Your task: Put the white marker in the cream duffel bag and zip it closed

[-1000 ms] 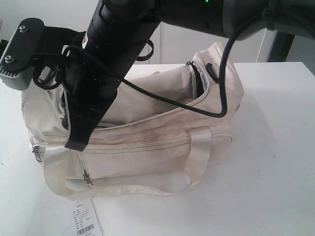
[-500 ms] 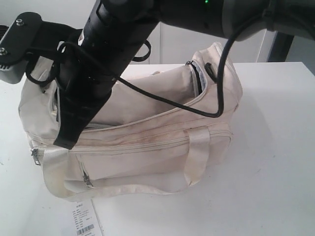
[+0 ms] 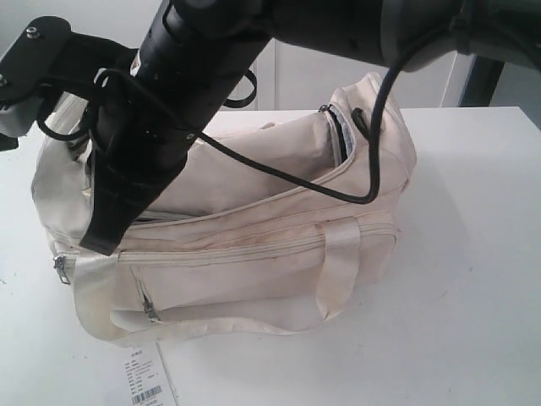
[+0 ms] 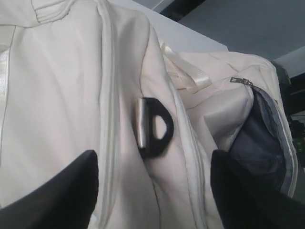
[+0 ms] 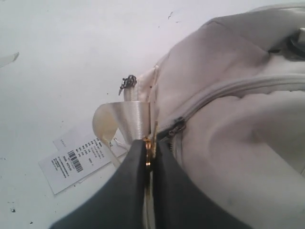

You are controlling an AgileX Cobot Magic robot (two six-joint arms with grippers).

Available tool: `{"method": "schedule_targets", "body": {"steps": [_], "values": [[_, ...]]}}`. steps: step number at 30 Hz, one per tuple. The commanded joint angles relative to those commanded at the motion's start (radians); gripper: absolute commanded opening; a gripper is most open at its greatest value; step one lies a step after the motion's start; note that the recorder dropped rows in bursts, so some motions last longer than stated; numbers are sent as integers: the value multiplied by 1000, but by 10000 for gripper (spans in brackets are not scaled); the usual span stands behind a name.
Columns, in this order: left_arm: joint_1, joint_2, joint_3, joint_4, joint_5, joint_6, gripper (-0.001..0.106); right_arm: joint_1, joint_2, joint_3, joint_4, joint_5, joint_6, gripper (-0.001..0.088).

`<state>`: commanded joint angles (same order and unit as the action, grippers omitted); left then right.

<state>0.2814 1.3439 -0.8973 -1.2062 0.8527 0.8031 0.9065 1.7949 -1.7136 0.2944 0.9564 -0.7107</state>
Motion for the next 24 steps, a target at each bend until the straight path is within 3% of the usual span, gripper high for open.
{"method": "schedule_targets", "body": {"steps": [6,10,14,17,21,24], "values": [[-54,-184,128,53,-118,-24,685,0,0,0,0,7,13,0],[-71,-260,213,4,-169,-51,687,0,0,0,2,14,17,0],[-119,-242,240,-17,-298,-49,687,0,0,0,2,29,17,0],[-151,-203,240,-101,-319,-41,687,0,0,0,2,43,17,0],[-222,-152,240,-101,-345,-14,687,0,0,0,2,45,17,0],[-226,-152,240,-89,-353,-12,687,0,0,2,2,50,17,0]]}}
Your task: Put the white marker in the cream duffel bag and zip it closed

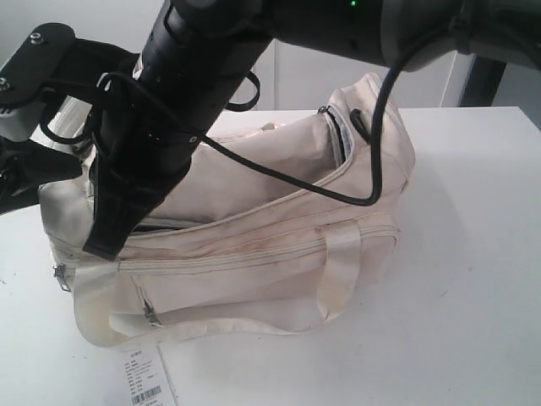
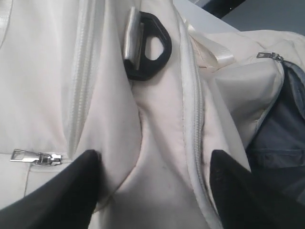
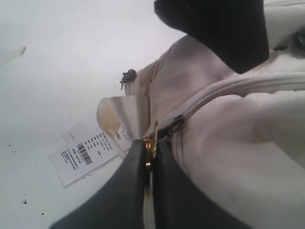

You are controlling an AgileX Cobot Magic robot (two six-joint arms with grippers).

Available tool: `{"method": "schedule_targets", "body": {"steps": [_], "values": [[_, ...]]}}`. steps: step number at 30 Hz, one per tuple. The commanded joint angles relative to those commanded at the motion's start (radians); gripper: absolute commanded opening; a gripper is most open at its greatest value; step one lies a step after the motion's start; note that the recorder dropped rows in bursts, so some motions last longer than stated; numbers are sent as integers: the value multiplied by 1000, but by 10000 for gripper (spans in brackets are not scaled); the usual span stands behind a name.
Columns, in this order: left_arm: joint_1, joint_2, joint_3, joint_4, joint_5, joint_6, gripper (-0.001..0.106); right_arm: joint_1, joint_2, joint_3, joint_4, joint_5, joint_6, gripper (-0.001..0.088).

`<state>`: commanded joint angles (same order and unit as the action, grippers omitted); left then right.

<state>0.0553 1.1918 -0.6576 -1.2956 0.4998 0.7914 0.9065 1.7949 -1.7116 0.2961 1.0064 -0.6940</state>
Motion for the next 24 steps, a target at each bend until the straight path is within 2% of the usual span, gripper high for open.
{"method": "schedule_targets", "body": {"steps": [9,14,17,24], "values": [[0,-32,-2,114,-29,-10,687,0,0,4,-2,-2,0,0],[0,-43,-2,239,-50,-127,687,0,0,4,-2,-4,0,0],[0,-35,-2,208,-66,-147,687,0,0,4,-2,-6,0,0],[0,34,-2,79,-34,-58,679,0,0,4,-2,-9,0,0]]}}
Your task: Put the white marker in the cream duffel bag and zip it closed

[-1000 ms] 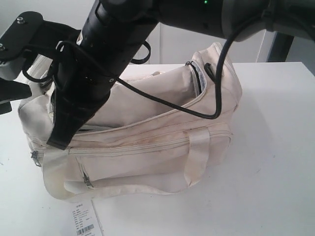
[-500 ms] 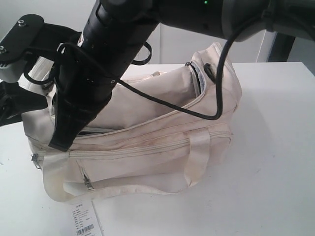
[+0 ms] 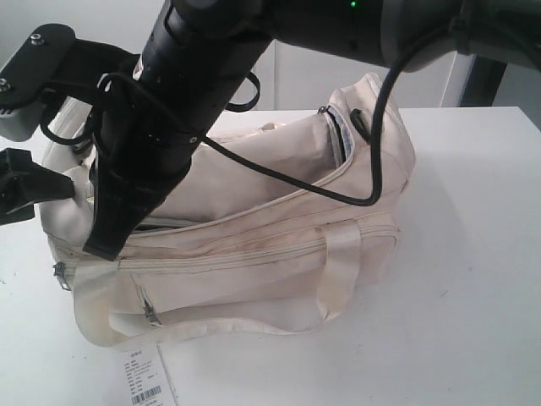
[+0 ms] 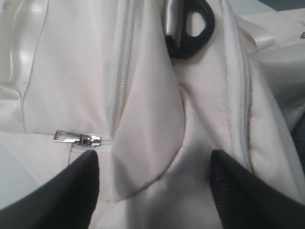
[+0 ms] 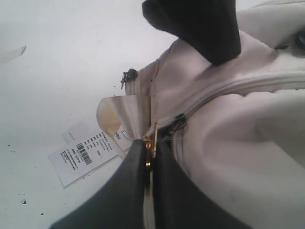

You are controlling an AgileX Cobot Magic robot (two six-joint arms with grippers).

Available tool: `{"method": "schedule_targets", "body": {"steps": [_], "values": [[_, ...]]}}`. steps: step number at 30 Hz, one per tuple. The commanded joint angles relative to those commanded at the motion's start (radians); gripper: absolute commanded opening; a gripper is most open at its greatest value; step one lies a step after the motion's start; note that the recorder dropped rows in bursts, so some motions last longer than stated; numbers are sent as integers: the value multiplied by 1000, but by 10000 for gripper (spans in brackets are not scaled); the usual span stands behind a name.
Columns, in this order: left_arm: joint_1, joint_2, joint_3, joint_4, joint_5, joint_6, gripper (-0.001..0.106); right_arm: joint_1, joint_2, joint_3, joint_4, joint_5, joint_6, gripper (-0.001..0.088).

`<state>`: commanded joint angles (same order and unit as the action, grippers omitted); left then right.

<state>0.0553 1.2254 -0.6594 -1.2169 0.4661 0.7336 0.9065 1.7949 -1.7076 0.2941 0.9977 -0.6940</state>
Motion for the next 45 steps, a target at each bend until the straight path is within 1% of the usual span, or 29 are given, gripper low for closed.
{"method": "schedule_targets", "body": {"steps": [2,3,4,6,9,13,18,25,31,37,45], "values": [[0,13,0,-50,28,56,643,0,0,0,0,0,0,0],[0,19,0,-65,33,70,608,0,0,0,0,0,0,0],[0,20,0,-75,33,84,541,0,0,0,0,0,0,0],[0,21,0,-77,33,91,362,0,0,0,0,0,0,0],[0,21,0,-84,33,104,-6,0,0,0,0,0,0,0],[0,21,0,-104,33,135,0,0,0,0,0,2,0,0],[0,21,0,-114,31,137,0,0,0,0,0,34,12,0],[0,21,0,-114,23,137,0,0,0,0,-45,72,45,0],[0,21,0,-114,23,142,0,0,0,0,-45,81,47,0],[0,21,0,-114,19,150,0,0,0,0,-47,117,47,0],[0,21,0,-114,16,150,0,0,-9,0,-114,129,92,0]]}}
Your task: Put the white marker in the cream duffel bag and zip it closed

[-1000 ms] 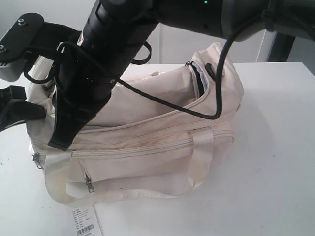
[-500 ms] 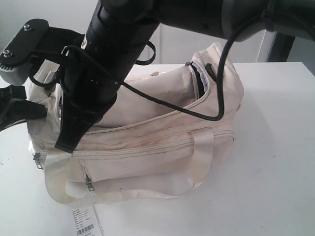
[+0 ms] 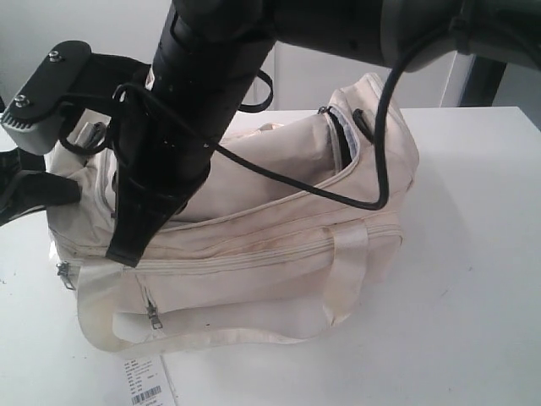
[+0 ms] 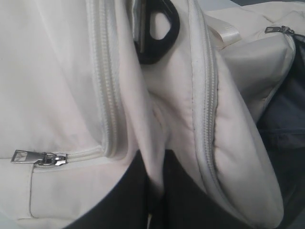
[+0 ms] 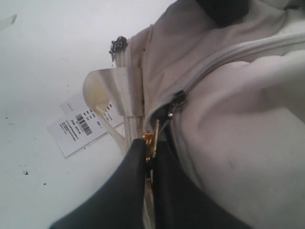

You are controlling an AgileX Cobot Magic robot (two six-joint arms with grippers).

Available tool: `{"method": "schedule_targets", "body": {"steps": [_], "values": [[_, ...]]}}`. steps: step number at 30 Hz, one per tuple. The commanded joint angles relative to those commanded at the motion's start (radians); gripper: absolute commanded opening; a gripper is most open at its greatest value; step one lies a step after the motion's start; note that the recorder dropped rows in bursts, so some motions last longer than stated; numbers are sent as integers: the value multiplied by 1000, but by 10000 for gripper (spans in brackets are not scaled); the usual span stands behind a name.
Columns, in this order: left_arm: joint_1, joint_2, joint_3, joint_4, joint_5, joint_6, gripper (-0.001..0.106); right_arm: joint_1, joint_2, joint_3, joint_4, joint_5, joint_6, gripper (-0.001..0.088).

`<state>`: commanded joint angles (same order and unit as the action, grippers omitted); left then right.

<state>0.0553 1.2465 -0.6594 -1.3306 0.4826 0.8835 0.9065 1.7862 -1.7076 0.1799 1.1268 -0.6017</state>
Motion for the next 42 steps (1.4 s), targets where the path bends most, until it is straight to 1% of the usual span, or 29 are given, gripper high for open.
{"method": "schedule_targets", "body": {"steps": [7,18,27,32,37,42], "values": [[0,0,0,0,-2,0,0,0,-10,0,-14,0,2,0],[0,0,0,0,-2,6,0,0,-72,0,-50,-53,4,0],[0,0,0,6,-19,6,0,0,-70,0,-54,-14,4,0],[0,0,0,7,-27,8,0,0,-70,0,-83,35,4,0],[0,0,0,7,-27,8,0,0,-70,0,-131,49,31,0],[0,0,0,7,-27,8,0,0,-70,0,-135,61,31,0]]}}
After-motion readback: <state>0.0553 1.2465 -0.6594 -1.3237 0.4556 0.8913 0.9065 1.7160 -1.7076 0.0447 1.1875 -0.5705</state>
